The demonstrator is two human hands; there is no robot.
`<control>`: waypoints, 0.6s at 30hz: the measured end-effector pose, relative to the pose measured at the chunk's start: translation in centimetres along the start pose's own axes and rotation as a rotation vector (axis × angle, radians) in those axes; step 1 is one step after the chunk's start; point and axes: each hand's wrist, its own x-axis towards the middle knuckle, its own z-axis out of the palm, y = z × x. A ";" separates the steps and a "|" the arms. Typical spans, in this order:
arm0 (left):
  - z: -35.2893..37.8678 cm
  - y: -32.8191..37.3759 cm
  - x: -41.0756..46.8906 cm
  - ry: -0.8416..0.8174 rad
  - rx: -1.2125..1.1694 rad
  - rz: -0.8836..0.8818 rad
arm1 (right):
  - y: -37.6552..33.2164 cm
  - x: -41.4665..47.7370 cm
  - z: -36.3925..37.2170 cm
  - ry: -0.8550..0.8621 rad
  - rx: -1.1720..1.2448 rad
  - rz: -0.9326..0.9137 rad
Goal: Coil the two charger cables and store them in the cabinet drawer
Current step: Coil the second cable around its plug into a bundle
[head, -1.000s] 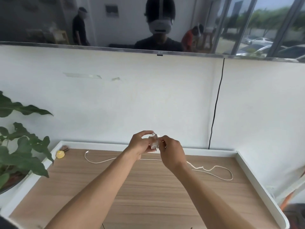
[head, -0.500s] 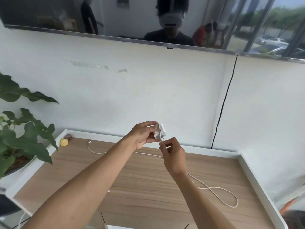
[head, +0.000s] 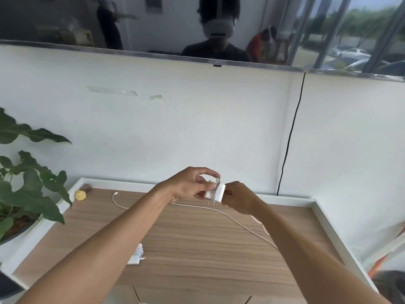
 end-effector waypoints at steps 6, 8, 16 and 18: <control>0.4 -0.9 -0.5 -0.028 0.235 -0.066 | -2.0 1.7 -2.4 -0.145 -0.173 -0.012; 0.6 -1.2 -0.7 0.003 0.212 -0.064 | -2.9 2.0 -2.9 -0.178 -0.194 0.001; -0.2 -1.3 -1.4 0.093 0.155 -0.101 | -5.7 2.3 -3.4 -0.203 -0.274 0.007; -0.5 -1.3 -1.6 0.101 0.126 -0.114 | -6.5 2.3 -3.3 -0.212 -0.336 -0.014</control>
